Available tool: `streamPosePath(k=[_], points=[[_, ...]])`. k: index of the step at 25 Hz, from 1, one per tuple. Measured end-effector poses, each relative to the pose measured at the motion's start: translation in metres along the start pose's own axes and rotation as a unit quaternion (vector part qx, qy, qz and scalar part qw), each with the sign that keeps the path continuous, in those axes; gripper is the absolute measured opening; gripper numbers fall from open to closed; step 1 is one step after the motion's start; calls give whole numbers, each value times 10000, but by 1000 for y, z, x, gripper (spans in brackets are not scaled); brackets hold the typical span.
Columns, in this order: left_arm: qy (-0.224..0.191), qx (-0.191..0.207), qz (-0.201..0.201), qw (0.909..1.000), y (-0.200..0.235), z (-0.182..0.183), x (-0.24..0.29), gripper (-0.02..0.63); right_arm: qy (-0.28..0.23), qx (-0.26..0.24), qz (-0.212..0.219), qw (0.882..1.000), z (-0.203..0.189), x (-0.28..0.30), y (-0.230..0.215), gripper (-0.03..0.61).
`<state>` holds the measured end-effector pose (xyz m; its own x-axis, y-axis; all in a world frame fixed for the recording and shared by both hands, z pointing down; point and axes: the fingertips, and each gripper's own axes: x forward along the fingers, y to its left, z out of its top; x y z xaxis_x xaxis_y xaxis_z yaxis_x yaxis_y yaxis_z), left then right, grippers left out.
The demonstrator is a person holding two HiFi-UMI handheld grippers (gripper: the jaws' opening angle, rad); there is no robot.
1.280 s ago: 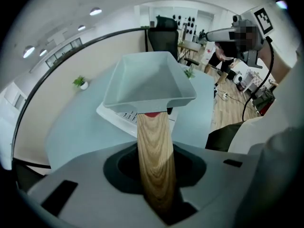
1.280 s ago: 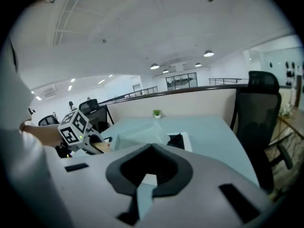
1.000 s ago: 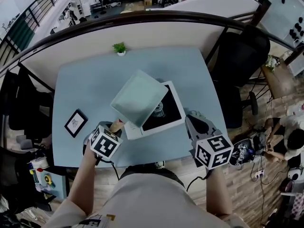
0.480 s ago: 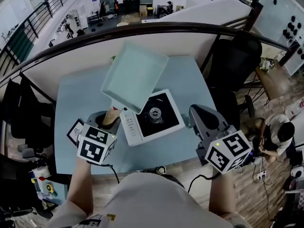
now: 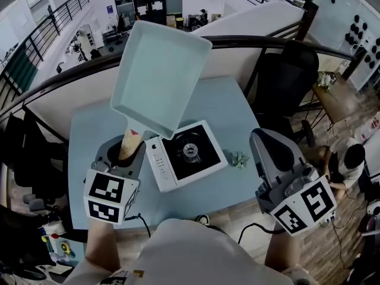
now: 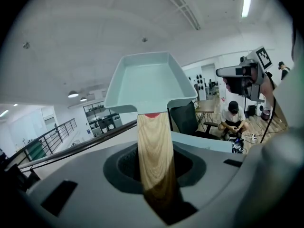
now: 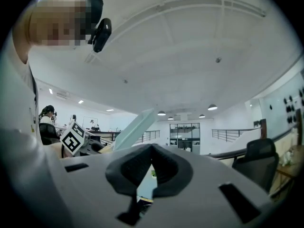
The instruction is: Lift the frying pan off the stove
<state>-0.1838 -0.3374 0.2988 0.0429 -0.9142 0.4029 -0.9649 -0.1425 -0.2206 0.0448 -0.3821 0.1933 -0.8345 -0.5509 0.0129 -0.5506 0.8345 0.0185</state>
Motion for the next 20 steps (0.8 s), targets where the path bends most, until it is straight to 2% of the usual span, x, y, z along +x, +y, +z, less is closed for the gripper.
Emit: streamPosePath(k=[5, 8, 13, 20], points=[[-517, -57, 85, 9986, 3, 28, -17, 117, -198, -85, -143, 9997, 17, -13, -5, 5], [-650, -154, 148, 9977, 5, 31, -26, 117, -256, -111, -222, 9994, 18, -20, -7, 5], [-589, -280, 259, 9975, 8, 18, -34, 117, -52, -275, -107, 9996, 8, -26, -1, 5], [-309, -357, 348, 9983, 12, -2, -34, 117, 126, -226, 14, 9997, -7, -20, 4, 5]])
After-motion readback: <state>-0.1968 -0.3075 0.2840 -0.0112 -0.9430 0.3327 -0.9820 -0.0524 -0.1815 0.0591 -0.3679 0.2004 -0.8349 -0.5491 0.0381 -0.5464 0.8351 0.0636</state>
